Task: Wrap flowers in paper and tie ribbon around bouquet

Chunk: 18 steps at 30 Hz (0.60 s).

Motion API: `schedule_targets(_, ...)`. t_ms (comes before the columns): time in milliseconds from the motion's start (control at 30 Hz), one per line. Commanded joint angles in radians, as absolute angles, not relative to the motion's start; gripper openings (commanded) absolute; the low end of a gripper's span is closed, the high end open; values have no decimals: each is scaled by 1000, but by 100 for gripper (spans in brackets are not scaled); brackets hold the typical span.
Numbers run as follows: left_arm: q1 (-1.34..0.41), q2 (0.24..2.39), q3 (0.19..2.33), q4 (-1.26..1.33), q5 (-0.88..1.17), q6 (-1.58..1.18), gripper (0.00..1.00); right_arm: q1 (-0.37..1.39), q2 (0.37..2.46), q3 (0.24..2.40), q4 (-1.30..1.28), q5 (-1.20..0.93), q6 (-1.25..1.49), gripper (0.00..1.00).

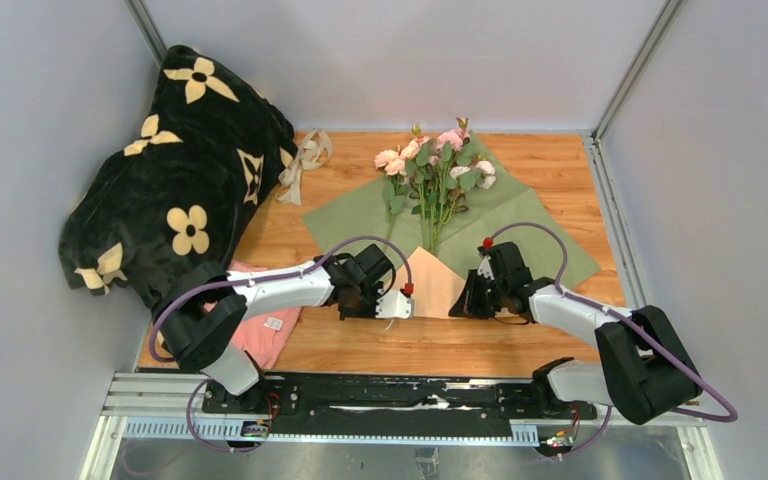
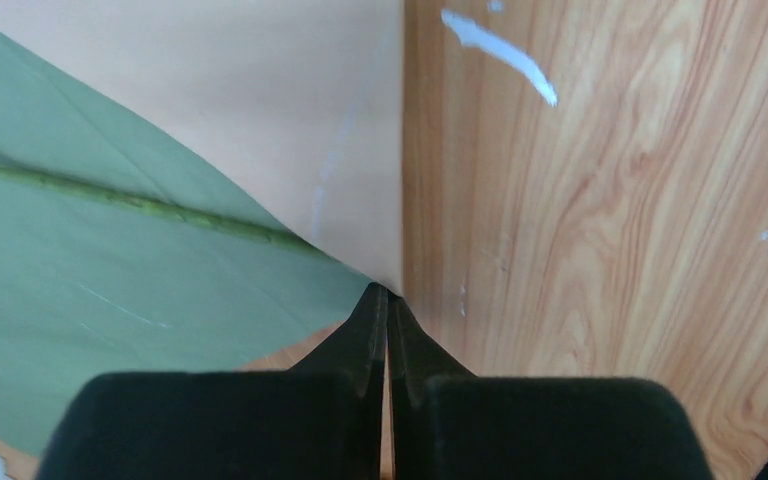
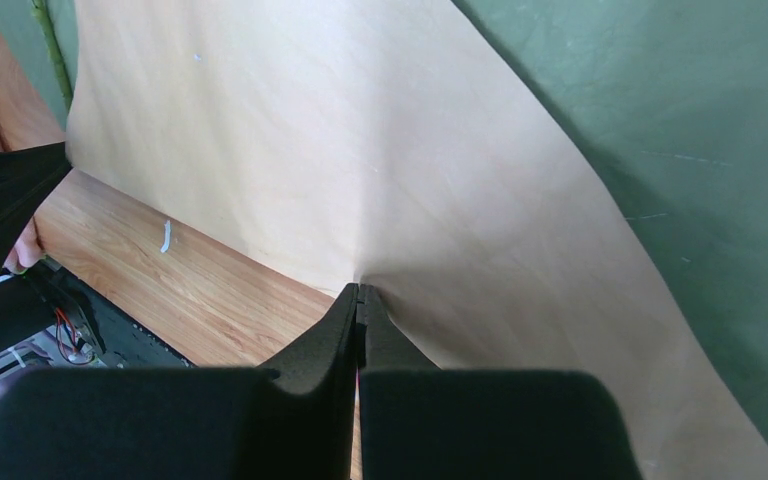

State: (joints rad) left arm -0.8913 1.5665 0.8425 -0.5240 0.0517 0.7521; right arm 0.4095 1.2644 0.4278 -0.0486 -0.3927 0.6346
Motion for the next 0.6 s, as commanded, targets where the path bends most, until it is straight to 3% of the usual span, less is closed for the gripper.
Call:
schedule_targets(0,-859,1537,848,-746,36,743,0,385,1299,388,-214,-217,561,0)
schedule_targets(100,-857,1510,1009,-810,59,685,0,385,1302,394,-219,-212,555,0)
schedule_targets(267,-882,1524,1181,-813,377,593,0,385,1299,390,-206,-226,556,0)
schedule_targets(467,-946,1701,1201,-529,363,366,0,385,1313,392,-175,-256,558,0)
schedule_targets(567,-965,1719,1120,-265,389,209,0,385,1323,390,-157,-273,565,0)
